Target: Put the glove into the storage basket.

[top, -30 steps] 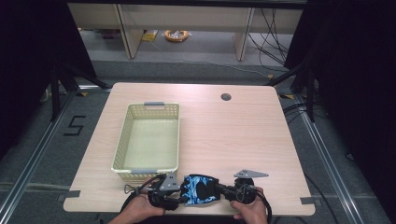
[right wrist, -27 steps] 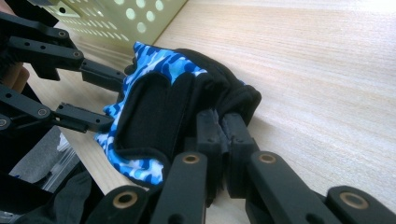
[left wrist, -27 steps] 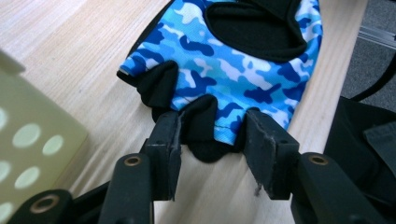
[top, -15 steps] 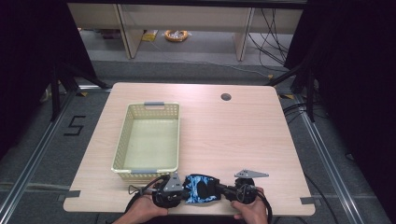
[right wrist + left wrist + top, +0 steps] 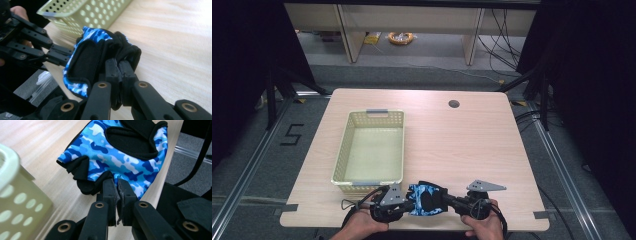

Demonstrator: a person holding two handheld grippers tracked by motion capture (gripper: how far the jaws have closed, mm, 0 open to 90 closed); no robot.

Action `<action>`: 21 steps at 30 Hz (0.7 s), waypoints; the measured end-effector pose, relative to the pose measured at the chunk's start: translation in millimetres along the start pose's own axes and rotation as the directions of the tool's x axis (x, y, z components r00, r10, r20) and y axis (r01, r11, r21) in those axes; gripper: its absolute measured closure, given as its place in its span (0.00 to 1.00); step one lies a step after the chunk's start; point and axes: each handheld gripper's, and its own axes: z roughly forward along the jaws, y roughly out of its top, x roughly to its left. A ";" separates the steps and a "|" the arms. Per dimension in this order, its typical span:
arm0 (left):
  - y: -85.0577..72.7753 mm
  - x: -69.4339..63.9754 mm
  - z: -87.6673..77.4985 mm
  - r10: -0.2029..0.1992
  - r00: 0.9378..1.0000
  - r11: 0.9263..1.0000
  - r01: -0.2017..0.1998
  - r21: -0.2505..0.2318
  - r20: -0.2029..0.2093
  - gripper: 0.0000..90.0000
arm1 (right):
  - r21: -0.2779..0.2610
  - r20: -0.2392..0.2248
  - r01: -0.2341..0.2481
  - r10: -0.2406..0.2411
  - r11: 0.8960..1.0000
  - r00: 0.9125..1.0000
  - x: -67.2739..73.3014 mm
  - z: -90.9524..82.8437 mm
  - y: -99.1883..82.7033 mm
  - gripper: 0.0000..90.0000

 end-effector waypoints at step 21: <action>39.5 16.6 -54.6 -0.029 0.999 0.998 0.028 -0.050 -0.017 0.94 | -0.031 0.005 0.147 -0.147 0.989 0.989 38.3 -16.7 56.3 0.98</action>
